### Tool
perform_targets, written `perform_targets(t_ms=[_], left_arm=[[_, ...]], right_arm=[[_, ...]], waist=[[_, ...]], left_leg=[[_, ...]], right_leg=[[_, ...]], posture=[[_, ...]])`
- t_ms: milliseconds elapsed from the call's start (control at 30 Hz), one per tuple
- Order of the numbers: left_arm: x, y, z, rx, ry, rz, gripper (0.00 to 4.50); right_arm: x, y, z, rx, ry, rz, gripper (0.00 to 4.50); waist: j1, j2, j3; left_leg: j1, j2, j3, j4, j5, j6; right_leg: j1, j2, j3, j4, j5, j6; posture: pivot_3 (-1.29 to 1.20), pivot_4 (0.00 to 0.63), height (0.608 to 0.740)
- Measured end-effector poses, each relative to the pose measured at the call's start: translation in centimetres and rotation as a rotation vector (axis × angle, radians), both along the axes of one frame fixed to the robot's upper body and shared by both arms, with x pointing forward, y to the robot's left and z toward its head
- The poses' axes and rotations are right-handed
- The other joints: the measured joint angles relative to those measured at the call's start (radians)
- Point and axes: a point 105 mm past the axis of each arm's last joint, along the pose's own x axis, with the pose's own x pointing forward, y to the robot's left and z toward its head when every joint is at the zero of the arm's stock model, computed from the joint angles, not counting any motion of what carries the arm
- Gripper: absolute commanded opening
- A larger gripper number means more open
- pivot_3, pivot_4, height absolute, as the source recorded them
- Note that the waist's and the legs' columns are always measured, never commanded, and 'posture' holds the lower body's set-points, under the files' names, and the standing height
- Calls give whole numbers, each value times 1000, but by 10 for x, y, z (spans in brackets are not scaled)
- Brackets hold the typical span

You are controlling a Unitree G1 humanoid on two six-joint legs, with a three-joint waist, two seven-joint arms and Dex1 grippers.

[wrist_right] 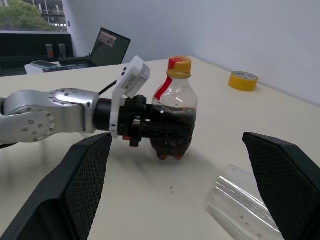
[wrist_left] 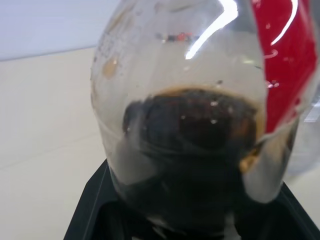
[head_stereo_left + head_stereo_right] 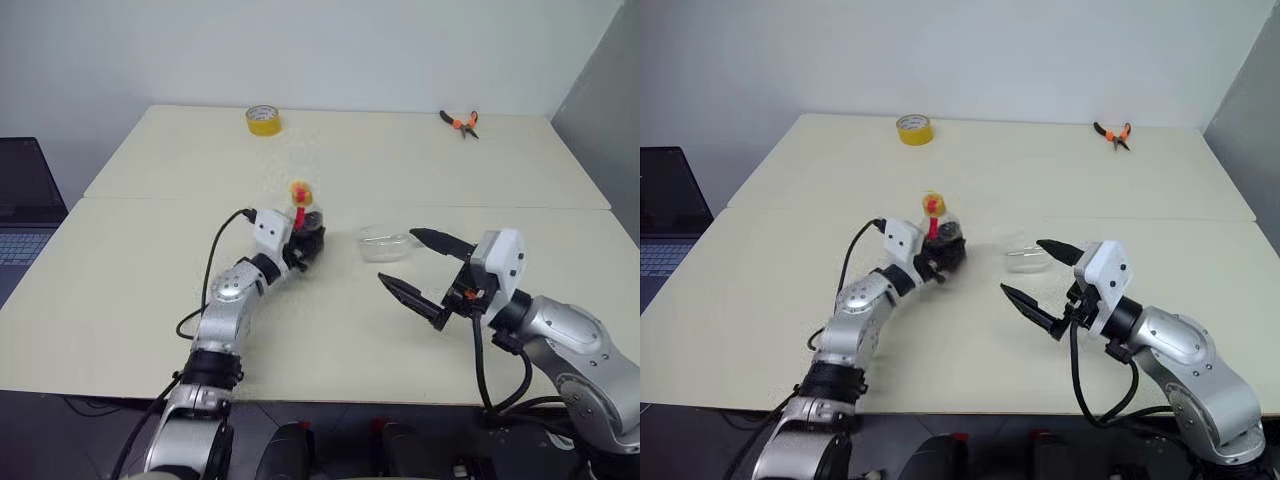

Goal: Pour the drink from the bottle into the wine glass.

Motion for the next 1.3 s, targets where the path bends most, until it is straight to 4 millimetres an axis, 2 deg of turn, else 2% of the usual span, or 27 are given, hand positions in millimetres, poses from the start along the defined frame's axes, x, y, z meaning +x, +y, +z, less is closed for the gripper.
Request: perform_targets(t_ms=[100,200,267,400,733,1000,1167,1267,1300], left_arm=[[-17,-17,-6,37,26,-96,1922],[-41,-45,-12,85,43,-247,1922],[-47,-53,-12,97,40,-291,1922],[-47,-53,-13,127,35,-292,1922],[-47,-62,-12,139,26,-323,1922],[-56,-69,-14,137,42,-412,1848],[-55,-70,-12,144,36,-427,1848],[-56,-71,-12,144,37,-434,1848],[-56,-71,-12,144,37,-435,1848]], right_arm=[[2,1,3,22,3,-36,4500],[15,9,21,84,-19,-117,4500],[17,14,23,79,-11,-122,4500],[21,20,20,74,35,-139,4500],[15,36,10,50,135,-76,4500],[15,35,10,48,143,-74,4500],[16,30,9,46,148,-85,4500],[17,27,9,44,149,-95,3902],[17,27,7,40,152,-99,3541]], waist=[[0,0,0],[-2,1,1],[-1,1,1],[1,1,1],[0,1,1],[0,1,1],[0,1,1],[0,1,1],[0,1,1]], left_leg=[[0,0,0,0,0,0],[1,0,0,0,0,0],[0,0,0,0,0,0],[0,0,0,0,0,0],[-1,0,0,0,0,1],[-1,0,0,0,0,1],[-1,0,0,0,0,1],[-1,0,0,-1,0,1],[-1,0,0,-1,0,1]], right_leg=[[0,0,0,0,0,0],[0,0,0,1,0,0],[0,0,0,0,0,0],[0,0,0,0,0,0],[-1,0,0,0,0,0],[-1,0,0,0,0,0],[-1,0,0,0,0,0],[-1,0,0,-1,0,0],[-1,0,0,-1,0,0]], posture=[[0,150,740],[0,150,740],[0,150,740],[0,150,740],[0,150,740],[0,150,740],[0,150,740],[0,150,740],[0,150,740]])
